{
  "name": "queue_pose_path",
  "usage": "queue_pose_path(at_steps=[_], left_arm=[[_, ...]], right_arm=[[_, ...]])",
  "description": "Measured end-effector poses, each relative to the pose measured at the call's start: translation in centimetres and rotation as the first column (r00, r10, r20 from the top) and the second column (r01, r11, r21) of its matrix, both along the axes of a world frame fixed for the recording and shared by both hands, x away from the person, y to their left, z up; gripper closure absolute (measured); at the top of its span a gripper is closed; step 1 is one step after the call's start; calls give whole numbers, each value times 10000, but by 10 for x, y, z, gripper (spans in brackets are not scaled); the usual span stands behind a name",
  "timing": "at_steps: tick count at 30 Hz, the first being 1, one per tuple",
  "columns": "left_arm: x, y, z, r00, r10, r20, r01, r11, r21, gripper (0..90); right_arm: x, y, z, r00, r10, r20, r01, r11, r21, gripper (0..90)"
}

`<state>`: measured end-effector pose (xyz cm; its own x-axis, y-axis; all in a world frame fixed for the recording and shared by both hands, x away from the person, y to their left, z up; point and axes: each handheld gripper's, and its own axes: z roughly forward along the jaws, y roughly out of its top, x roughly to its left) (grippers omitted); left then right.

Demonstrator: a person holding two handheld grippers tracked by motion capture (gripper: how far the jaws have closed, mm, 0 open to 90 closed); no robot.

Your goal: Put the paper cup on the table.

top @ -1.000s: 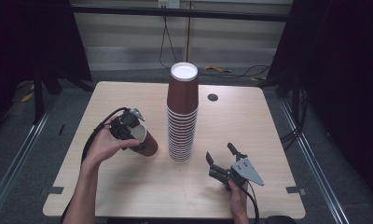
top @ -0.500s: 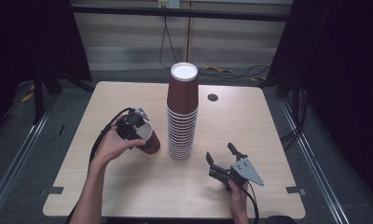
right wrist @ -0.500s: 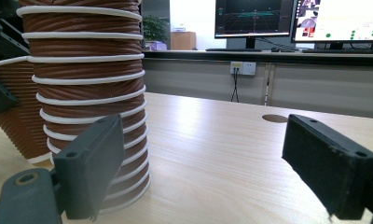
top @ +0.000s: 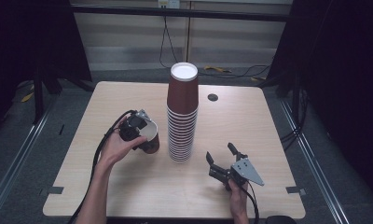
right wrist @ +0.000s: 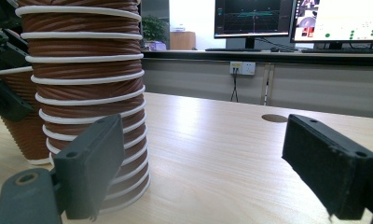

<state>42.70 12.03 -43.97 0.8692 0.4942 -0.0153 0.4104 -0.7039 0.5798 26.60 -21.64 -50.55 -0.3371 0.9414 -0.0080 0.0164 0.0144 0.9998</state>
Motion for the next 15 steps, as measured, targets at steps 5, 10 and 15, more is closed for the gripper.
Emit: queue_pose_path(at_steps=[5,10,15], left_arm=[[-1,4,-8,9997,233,-10,-234,9994,-268,100],[-2,6,-15,9996,276,-64,-278,9989,-370,131],[-6,12,-21,9992,407,61,-401,9961,-786,143]], right_arm=[[0,0,0,10000,-8,6,8,10000,-4,127],[0,0,0,10000,-13,3,13,10000,-2,127],[0,0,0,10000,-14,6,14,10000,-5,127]])
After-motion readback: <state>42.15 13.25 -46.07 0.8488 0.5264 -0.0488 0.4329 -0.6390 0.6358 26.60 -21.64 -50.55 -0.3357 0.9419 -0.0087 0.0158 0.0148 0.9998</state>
